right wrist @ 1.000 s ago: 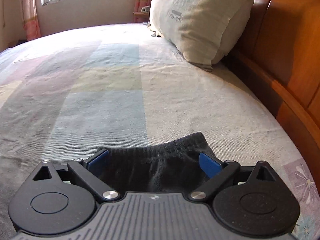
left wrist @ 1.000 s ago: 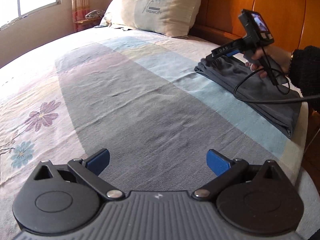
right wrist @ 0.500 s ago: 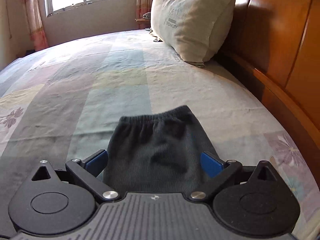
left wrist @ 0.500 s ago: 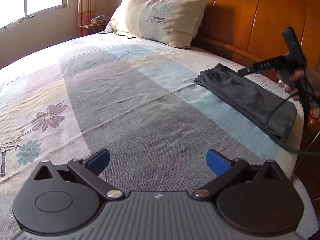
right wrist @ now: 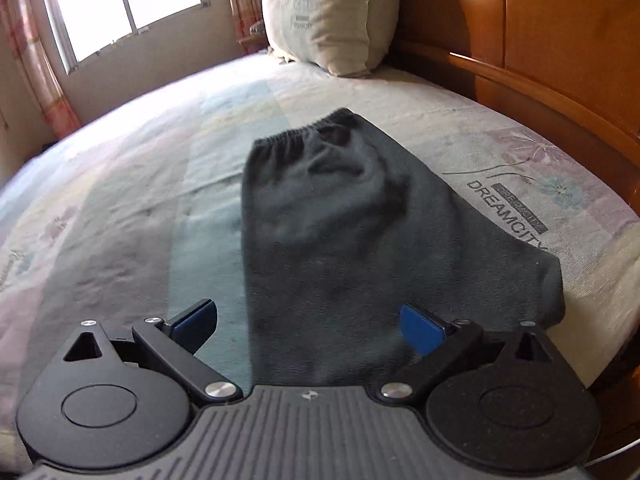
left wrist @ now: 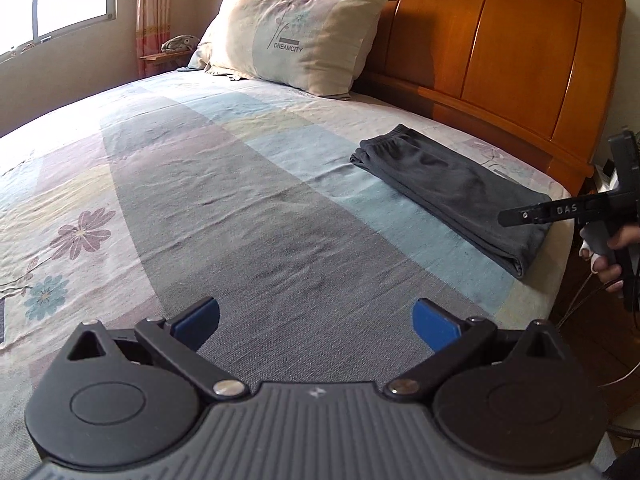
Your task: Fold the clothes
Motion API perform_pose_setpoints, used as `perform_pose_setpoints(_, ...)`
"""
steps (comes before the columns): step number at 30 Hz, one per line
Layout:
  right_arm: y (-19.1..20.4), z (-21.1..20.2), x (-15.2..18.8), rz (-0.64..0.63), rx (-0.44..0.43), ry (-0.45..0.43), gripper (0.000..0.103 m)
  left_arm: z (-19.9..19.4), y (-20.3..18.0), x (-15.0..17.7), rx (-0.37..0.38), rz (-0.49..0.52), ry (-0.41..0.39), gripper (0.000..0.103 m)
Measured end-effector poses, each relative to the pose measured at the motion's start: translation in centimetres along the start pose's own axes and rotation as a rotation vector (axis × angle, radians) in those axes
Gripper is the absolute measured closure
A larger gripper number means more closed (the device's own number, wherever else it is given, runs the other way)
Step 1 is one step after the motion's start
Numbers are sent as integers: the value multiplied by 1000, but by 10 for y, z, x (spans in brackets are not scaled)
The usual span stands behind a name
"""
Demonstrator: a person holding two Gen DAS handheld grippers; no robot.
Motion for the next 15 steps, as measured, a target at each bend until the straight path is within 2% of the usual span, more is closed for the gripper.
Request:
perform_pose_setpoints(2,5,-1,7,1,-16,6,1,0,-2,1,2,0,9,1)
perform_pose_setpoints(5,5,10,23,-20,27,55,1,-1,-8,1,-8,18,12,1)
perform_pose_setpoints(11,11,-14,18,11,-49,-6,1,-3,-20,-1,-32,53,9,1)
perform_pose_setpoints(15,19,1,22,1,-70,54,1,-4,-26,-2,-36,67,6,1)
Point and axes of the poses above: each gripper's, at about its wrist camera, not at the fingertips, and z roughly the way its jaws point, y to its left, x to its underside, the point moved 5 cm from there along z, roughly the way its jaws point, and after that the axes turned 9 degrees about y, right-handed, at the moved point
